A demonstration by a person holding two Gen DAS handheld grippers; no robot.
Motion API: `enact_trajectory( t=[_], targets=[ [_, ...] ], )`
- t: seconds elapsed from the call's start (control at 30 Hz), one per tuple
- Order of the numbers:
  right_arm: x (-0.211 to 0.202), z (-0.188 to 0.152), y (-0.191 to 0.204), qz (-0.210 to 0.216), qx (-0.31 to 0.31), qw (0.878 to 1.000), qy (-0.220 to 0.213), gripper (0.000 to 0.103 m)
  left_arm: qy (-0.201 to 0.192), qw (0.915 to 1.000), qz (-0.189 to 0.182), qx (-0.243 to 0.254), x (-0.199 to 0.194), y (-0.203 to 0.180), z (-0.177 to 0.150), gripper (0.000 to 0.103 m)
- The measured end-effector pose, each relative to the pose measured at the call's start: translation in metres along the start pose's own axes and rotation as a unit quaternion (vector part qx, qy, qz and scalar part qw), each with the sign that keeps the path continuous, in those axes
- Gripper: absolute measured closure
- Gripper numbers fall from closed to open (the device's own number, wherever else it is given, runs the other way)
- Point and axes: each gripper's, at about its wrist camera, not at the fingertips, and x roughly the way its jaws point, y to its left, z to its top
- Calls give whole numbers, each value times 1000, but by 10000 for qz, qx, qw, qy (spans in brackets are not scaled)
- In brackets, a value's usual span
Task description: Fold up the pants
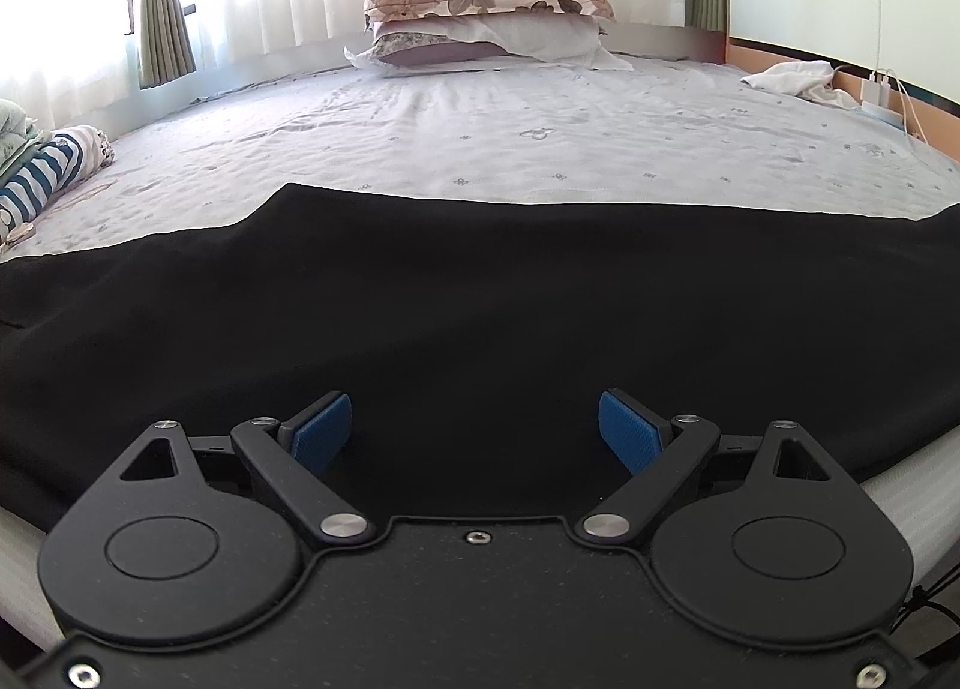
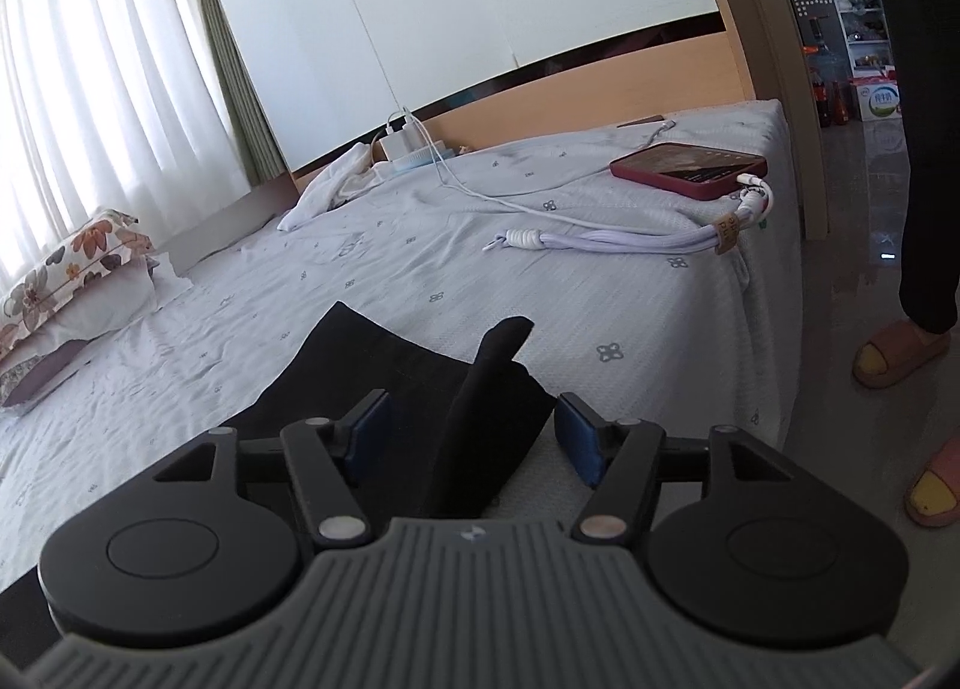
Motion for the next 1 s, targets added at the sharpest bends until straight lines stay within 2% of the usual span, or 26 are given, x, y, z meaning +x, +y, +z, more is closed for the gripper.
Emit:
enact_trajectory(
  t=[0.2,0.23,0.27,0.3,0.33,0.37,0.47,0.53,0.57,0.83,1.0],
  targets=[
    [10,0,9,53,-215,9997,126,18,11,10000,-2,-16,-1,2,-2,13],
    [11,0,10,106,-275,9994,184,19,13,10000,-4,-22,-1,2,-2,13],
    [13,1,11,182,-339,9990,222,25,11,10000,-3,-20,-1,2,-2,13],
    [14,1,12,259,-387,9986,258,26,8,10000,-2,-22,-1,2,-2,13],
    [15,1,13,338,-416,9981,296,33,7,10000,-2,-18,-1,2,-2,13],
    [17,0,13,415,-432,9976,357,45,7,10000,-3,-19,-1,3,-2,13],
    [21,-1,14,397,-373,9973,488,71,12,10000,-8,-42,-2,4,-2,14],
    [22,-1,14,422,-284,9973,529,86,21,10000,-17,-70,-3,5,-2,14],
    [23,0,13,466,-203,9971,567,90,26,10000,-26,-76,-3,5,-1,15],
    [16,-3,33,1059,-285,9913,726,93,5,9998,-164,-70,-12,11,7,33],
    [6,-11,81,1572,-632,9800,1039,93,-57,9996,-156,-240,-20,23,11,37]
  ],
)
